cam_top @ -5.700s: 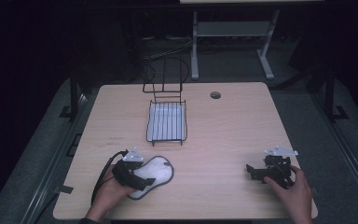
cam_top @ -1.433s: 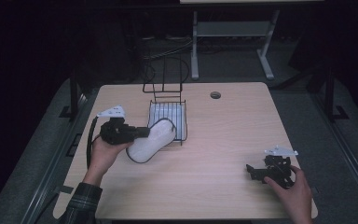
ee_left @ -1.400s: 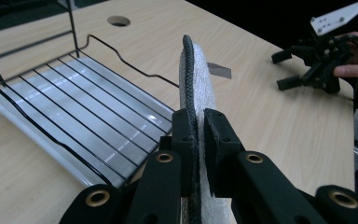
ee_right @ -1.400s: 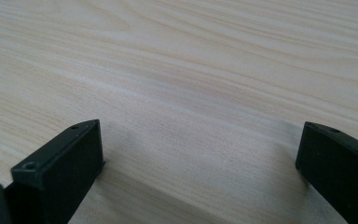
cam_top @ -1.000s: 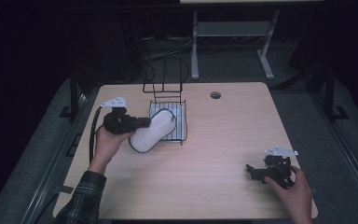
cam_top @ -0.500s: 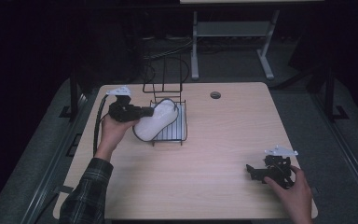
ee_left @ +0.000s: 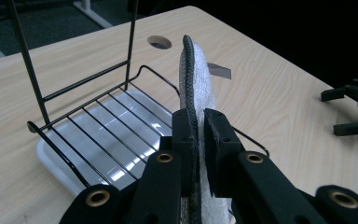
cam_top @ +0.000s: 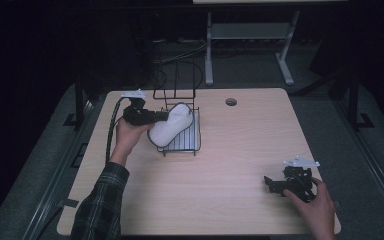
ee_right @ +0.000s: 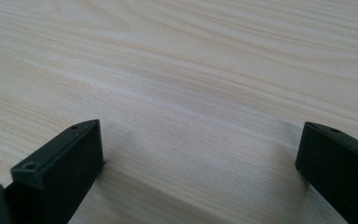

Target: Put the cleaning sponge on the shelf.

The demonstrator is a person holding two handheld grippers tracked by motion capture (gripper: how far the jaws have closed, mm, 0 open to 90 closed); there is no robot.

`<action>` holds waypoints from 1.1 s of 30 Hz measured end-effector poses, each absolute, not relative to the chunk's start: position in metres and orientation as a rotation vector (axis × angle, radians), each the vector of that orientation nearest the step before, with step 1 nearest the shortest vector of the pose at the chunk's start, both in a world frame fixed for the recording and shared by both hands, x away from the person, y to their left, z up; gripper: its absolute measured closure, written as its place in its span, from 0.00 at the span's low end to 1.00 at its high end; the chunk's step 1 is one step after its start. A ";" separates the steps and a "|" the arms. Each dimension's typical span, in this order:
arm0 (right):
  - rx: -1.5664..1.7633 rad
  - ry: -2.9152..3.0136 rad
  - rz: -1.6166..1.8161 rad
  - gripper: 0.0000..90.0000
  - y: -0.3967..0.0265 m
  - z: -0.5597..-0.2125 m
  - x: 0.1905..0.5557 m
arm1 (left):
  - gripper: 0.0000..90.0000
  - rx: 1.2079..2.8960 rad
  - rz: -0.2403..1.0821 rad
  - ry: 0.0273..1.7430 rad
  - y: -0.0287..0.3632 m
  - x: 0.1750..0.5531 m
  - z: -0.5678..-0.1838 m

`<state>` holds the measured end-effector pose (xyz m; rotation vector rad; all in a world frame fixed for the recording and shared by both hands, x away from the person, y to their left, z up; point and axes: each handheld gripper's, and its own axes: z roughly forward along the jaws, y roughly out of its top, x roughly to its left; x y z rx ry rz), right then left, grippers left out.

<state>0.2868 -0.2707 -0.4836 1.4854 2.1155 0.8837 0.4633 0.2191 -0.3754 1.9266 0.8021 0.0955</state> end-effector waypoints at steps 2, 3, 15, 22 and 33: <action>1.485 2.116 0.884 0.00 -0.271 -0.484 0.287 | 0.92 1.931 0.095 0.801 0.219 0.466 -0.377; 1.485 2.116 0.884 0.00 -0.271 -0.484 0.287 | 0.92 1.934 0.096 0.799 0.219 0.467 -0.379; 1.486 2.115 0.884 0.00 -0.271 -0.484 0.287 | 0.91 1.933 0.126 0.833 0.215 0.478 -0.393; 1.486 2.115 0.884 0.00 -0.271 -0.484 0.287 | 0.90 1.951 0.144 0.855 0.209 0.484 -0.393; 1.485 2.115 0.884 0.00 -0.271 -0.484 0.287 | 0.87 1.981 0.209 0.897 0.207 0.489 -0.397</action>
